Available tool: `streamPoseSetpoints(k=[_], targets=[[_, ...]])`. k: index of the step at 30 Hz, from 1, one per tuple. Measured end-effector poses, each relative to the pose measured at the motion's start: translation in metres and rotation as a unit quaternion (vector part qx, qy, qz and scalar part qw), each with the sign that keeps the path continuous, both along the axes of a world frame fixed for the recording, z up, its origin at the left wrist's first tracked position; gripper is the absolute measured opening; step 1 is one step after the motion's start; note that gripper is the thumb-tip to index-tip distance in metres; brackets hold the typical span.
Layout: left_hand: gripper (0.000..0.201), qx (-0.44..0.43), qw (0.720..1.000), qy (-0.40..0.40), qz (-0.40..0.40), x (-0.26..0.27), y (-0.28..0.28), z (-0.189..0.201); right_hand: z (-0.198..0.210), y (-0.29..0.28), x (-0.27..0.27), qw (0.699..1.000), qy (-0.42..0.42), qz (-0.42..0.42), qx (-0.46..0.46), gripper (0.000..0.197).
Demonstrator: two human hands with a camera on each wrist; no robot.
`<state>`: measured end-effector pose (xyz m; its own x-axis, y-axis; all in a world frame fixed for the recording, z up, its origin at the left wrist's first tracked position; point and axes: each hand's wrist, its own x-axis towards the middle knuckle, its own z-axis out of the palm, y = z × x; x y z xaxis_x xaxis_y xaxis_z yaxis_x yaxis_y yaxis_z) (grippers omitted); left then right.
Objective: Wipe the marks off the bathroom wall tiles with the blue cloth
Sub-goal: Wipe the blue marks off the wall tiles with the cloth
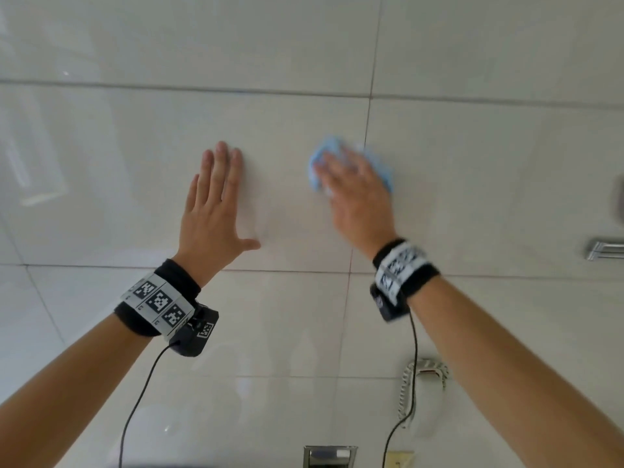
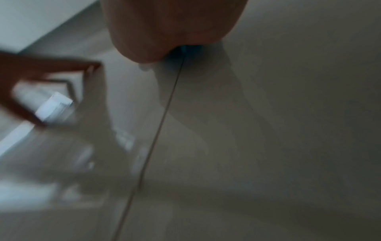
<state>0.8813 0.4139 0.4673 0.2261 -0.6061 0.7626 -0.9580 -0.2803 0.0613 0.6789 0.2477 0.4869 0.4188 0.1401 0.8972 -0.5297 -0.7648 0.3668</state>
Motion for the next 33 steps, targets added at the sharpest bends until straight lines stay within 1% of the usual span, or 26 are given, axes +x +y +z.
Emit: streamPoseSetpoints(k=[1, 2, 4, 5, 6, 7, 8, 9, 10, 11, 12, 13, 14, 15, 17, 18, 20, 21, 23, 25, 26, 27, 29, 30, 31, 33], targets=[[0.167, -0.001, 1.0, 0.001, 0.0, 0.0, 0.0, -0.001, -0.034, -0.003, -0.002, 0.998, 0.065, -0.008, -0.019, 0.066], [0.166, -0.001, 1.0, 0.001, -0.001, 0.0, 0.0, -0.001, -0.061, -0.005, -0.006, 0.991, 0.122, -0.02, -0.045, 0.067], [0.166, -0.001, 1.0, 0.001, -0.004, -0.001, 0.0, -0.003, -0.095, -0.019, -0.018, 0.975, 0.188, -0.034, -0.117, 0.054], [0.166, 0.003, 1.0, 0.001, -0.008, -0.002, 0.0, -0.003, -0.095, -0.02, -0.025, 0.964, 0.22, -0.045, -0.142, 0.05], [0.166, 0.007, 1.0, 0.0, -0.013, -0.005, 0.0, -0.004, -0.084, -0.014, -0.031, 0.953, 0.247, -0.07, -0.16, 0.046], [0.166, 0.012, 1.0, -0.003, -0.02, -0.008, -0.001, -0.005, -0.065, -0.013, -0.035, 0.946, 0.255, -0.098, -0.174, 0.043], [0.166, 0.015, 1.0, -0.006, -0.027, -0.013, -0.003, -0.005, -0.04, -0.015, -0.038, 0.958, 0.234, -0.095, -0.134, 0.046], [0.166, 0.017, 0.999, -0.009, -0.033, -0.017, -0.006, -0.005, -0.012, -0.014, -0.044, 0.972, 0.207, -0.064, -0.087, 0.051], [0.165, 0.016, 0.999, -0.011, -0.038, -0.022, -0.009, -0.006, 0.022, -0.012, -0.049, 0.989, 0.128, -0.047, -0.058, 0.05], [0.165, 0.012, 0.999, -0.013, -0.041, -0.026, -0.012, -0.006, 0.054, -0.012, -0.054, 0.998, 0.045, -0.019, -0.028, 0.043], [0.164, 0.007, 0.999, -0.014, -0.043, -0.031, -0.015, -0.007, 0.081, -0.013, -0.06, 0.999, -0.044, -0.009, -0.001, 0.042], [0.163, 0.003, 0.999, -0.014, -0.045, -0.035, -0.018, -0.007, 0.101, -0.02, -0.067, 0.993, -0.114, 0.001, 0.016, 0.046], [0.163, 0.001, 0.999, -0.016, -0.047, -0.039, -0.021, -0.008, 0.113, -0.024, -0.072, 0.986, -0.156, 0.024, 0.043, 0.047], [0.162, -0.001, 0.999, -0.016, -0.049, -0.042, -0.024, -0.009, 0.117, -0.024, -0.074, 0.984, -0.17, 0.038, 0.049, 0.047], [0.162, -0.007, 0.999, -0.015, -0.048, -0.047, -0.027, -0.011, 0.104, -0.023, -0.069, 0.982, -0.179, 0.037, 0.053, 0.048], [0.161, -0.007, 0.999, -0.018, -0.046, -0.049, -0.029, -0.012, 0.09, -0.02, -0.065, 0.983, -0.171, 0.037, 0.062, 0.051], [0.161, -0.006, 0.999, -0.022, -0.039, -0.05, -0.033, -0.015, 0.049, -0.016, -0.059, 0.989, -0.128, 0.023, 0.068, 0.05], [0.161, -0.005, 0.999, -0.022, -0.035, -0.05, -0.033, -0.015, 0.023, -0.016, -0.055, 0.994, -0.089, 0.026, 0.053, 0.048], [0.162, -0.004, 0.999, -0.024, -0.031, -0.048, -0.034, -0.016, -0.029, -0.018, -0.054, 0.999, 0.028, 0.034, 0.012, 0.049], [0.163, -0.006, 0.999, -0.027, -0.025, -0.051, -0.032, -0.015, -0.076, -0.021, -0.058, 0.988, 0.14, 0.014, -0.058, 0.052], [0.163, -0.001, 0.999, -0.027, -0.026, -0.05, -0.033, -0.015, -0.092, -0.026, -0.059, 0.981, 0.175, 0.002, -0.084, 0.053], [0.163, 0.003, 0.999, -0.027, -0.026, -0.049, -0.033, -0.015, -0.097, -0.028, -0.062, 0.973, 0.206, -0.008, -0.104, 0.052], [0.162, 0.011, 0.999, -0.026, -0.023, -0.051, -0.032, -0.014, -0.074, -0.024, -0.062, 0.969, 0.227, -0.027, -0.092, 0.045], [0.161, 0.012, 0.999, -0.025, -0.024, -0.052, -0.031, -0.013, -0.048, -0.022, -0.059, 0.976, 0.211, -0.009, -0.045, 0.041], [0.159, 0.01, 0.999, -0.021, -0.028, -0.052, -0.029, -0.011, -0.015, -0.02, -0.057, 0.981, 0.192, 0.002, -0.006, 0.041], [0.154, -0.007, 0.999, -0.009, -0.036, -0.051, -0.027, -0.003, 0.062, -0.012, -0.051, 0.997, 0.075, 0.027, 0.017, 0.043]])
